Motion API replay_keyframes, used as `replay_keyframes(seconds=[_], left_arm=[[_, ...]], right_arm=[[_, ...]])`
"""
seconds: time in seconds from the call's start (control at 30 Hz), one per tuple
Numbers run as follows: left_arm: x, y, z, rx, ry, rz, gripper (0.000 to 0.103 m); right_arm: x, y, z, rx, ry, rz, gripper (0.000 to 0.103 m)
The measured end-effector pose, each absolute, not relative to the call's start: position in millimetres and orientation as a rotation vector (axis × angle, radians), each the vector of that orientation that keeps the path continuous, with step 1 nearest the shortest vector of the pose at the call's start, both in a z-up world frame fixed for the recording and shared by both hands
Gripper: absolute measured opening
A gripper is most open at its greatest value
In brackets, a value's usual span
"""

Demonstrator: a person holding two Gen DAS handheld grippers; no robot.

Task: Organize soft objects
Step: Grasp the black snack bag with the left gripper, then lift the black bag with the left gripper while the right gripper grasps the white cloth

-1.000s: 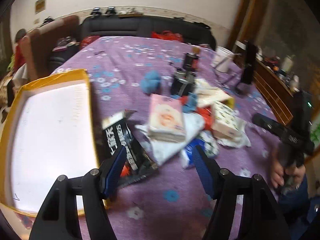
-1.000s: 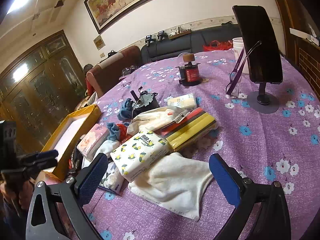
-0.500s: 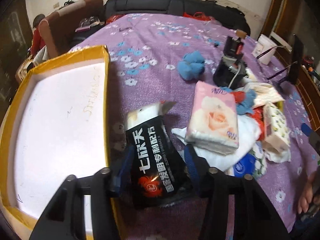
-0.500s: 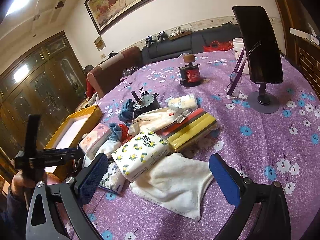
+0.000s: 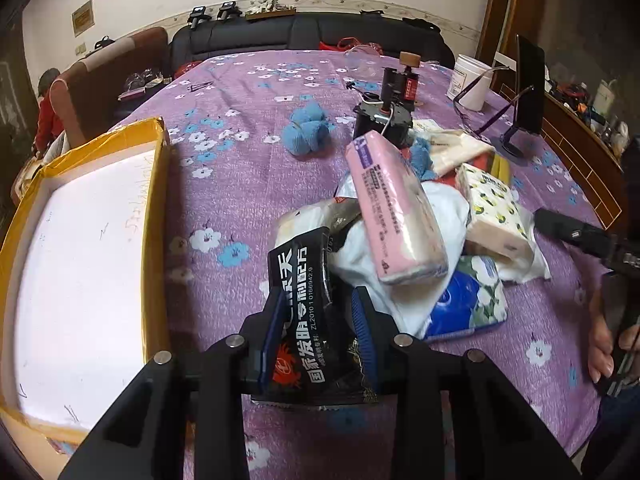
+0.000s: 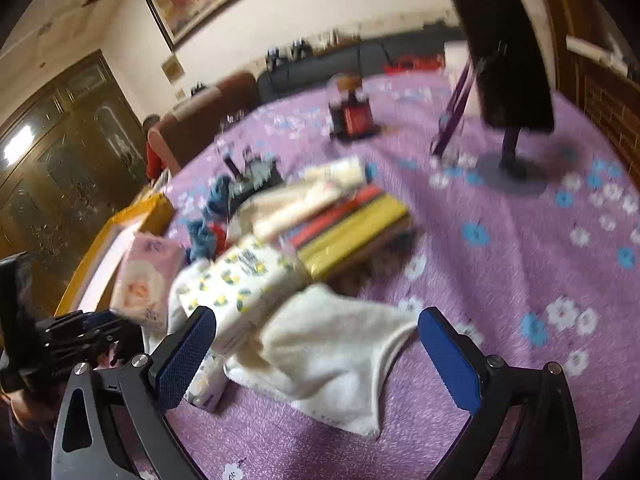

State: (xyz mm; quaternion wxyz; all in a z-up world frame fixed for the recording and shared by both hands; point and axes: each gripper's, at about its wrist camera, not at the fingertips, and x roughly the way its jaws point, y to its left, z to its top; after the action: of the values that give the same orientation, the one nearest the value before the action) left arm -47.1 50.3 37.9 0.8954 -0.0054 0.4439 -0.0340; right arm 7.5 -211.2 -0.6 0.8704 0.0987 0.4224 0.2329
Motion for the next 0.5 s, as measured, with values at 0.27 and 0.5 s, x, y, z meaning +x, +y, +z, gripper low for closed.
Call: replay_keyframes(seconds=[0.27,0.5], left_arm=[[-42.4,51.2,31.1,-0.015,0.933,-0.042,0.048],[-40.8,50.8,22.8,-0.026,0.925,-0.028,0.044]], right_arm=[[-2.9,-187.9,-9.7,0.037,0.870,0.459,0.085],[-5.3,-193.7,-5.0,0.031,0.846,0.464,0.008]])
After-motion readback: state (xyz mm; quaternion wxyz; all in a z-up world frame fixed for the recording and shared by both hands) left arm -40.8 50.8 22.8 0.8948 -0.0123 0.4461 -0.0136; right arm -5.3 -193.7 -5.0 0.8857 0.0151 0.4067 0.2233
